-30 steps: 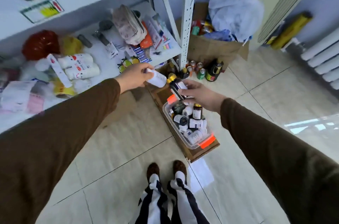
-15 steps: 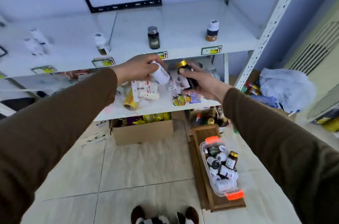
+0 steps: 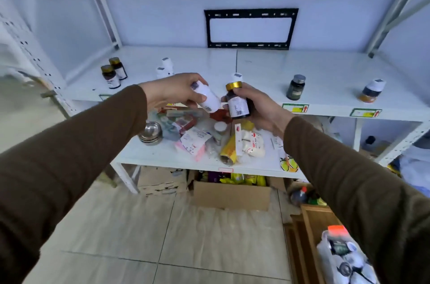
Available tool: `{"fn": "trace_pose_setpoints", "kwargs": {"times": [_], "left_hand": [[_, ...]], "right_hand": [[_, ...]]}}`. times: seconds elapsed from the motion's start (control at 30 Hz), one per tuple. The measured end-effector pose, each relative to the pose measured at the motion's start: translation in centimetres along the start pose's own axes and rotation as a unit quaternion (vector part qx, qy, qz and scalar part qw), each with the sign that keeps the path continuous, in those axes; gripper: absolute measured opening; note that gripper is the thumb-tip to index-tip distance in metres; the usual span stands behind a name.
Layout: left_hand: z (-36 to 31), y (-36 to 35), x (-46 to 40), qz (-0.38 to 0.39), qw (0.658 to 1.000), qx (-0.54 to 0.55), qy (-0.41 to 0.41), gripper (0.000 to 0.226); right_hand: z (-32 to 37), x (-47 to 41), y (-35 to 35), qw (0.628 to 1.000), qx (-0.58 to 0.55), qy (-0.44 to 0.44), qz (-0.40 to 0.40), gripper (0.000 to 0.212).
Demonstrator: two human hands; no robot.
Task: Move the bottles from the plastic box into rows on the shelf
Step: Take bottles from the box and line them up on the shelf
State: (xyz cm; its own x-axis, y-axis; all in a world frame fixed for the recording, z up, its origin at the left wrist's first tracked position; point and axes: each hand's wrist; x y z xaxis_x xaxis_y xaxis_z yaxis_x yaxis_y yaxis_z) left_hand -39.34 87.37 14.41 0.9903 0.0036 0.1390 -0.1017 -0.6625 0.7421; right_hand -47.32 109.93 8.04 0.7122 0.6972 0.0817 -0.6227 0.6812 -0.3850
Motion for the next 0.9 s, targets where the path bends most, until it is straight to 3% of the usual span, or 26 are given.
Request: {"fn": "trace_pose_setpoints", "kwargs": {"times": [0.23,0.33,0.4,0.9], "left_hand": [[7.7,9.2,1.3,-0.022,0.999,0.033,0.013,0.038],[10.2,12.3,0.5,-0.051,0.998,0.037,0.020,0.037],[11.9,14.4,-0.5,-0.070,0.997,0.029,0.024,0.034],[23.5,29.0,-10.9,-0.183,0.981,-0.042,0.040,0.027]], "right_hand": [[-0.8,-7.3,-9.8,1.000,0.013,0.013,0.003,0.021],[-0.8,-10.9,-12.6,0.995,0.091,0.031,-0.019,0.034],[-0.7,-13.5,-13.9,0.992,0.118,0.042,-0.025,0.039],[0.8,-35.2,-21.4,0.977,0.188,0.097,-0.027,0.019]]}}
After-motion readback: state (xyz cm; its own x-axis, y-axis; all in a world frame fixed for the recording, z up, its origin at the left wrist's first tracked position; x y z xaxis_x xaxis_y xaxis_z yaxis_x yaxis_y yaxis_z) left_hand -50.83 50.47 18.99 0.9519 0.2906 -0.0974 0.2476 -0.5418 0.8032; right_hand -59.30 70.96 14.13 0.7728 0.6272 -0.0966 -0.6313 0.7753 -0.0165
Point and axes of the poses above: each hand's wrist, its own x-axis away from the middle knuckle, its own y-axis out of the back of the hand, z = x × y, and after that the axes turned 7 degrees about -x, right-handed
